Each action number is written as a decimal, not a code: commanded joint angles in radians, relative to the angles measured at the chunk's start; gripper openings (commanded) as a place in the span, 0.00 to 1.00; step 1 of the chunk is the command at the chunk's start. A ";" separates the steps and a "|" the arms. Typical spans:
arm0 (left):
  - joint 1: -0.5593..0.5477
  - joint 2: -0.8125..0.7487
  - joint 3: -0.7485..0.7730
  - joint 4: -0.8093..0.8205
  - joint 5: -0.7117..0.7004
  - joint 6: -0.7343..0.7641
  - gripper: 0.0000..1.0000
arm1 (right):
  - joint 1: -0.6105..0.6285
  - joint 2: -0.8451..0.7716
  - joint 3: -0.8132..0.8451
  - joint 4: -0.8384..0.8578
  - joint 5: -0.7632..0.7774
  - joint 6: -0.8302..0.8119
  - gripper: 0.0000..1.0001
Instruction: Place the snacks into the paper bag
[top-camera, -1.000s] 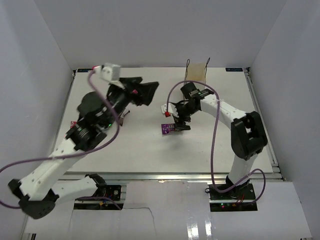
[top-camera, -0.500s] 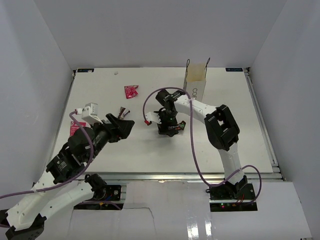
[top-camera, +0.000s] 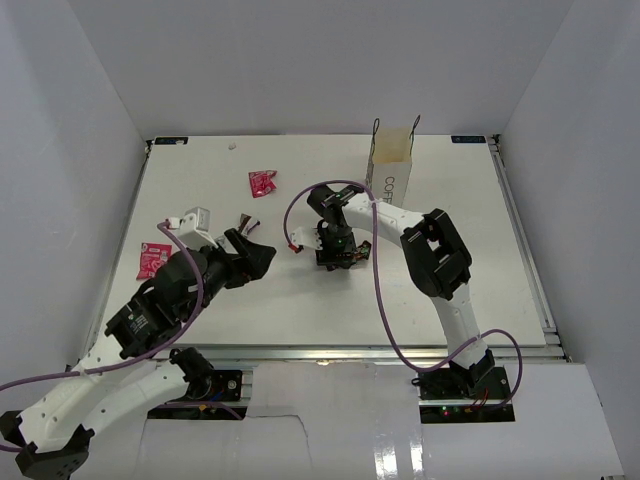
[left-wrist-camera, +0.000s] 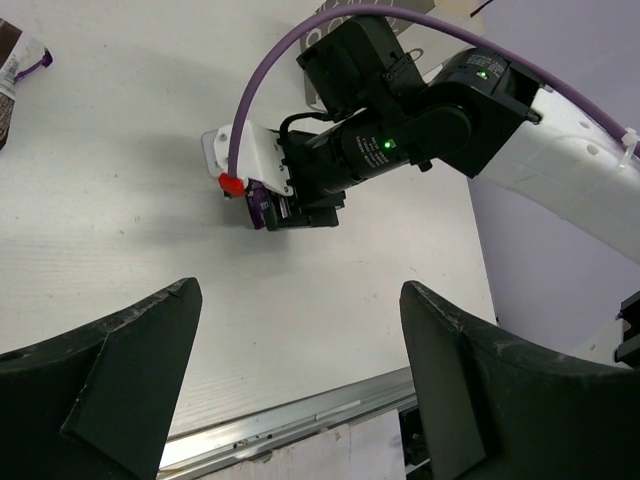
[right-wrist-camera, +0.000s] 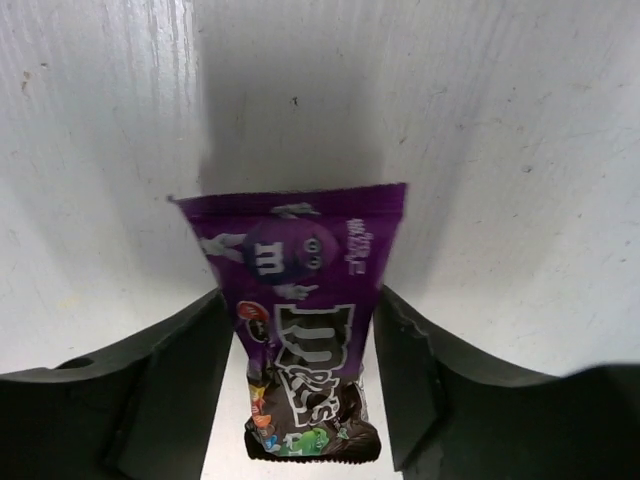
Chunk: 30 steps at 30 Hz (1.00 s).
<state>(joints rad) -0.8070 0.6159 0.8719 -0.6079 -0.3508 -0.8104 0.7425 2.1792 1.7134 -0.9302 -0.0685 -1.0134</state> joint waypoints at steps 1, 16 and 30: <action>0.000 -0.034 -0.031 -0.010 0.007 -0.033 0.91 | -0.002 0.010 0.002 0.005 -0.008 0.025 0.60; 0.000 -0.042 -0.108 -0.001 0.042 -0.093 0.91 | -0.261 -0.305 0.124 -0.059 -0.694 0.061 0.18; 0.002 -0.013 -0.117 0.022 0.075 -0.098 0.91 | -0.506 -0.303 0.462 0.534 -0.648 0.541 0.22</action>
<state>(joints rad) -0.8070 0.5995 0.7589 -0.6037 -0.2943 -0.9035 0.2184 1.8721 2.1391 -0.6205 -0.7849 -0.6125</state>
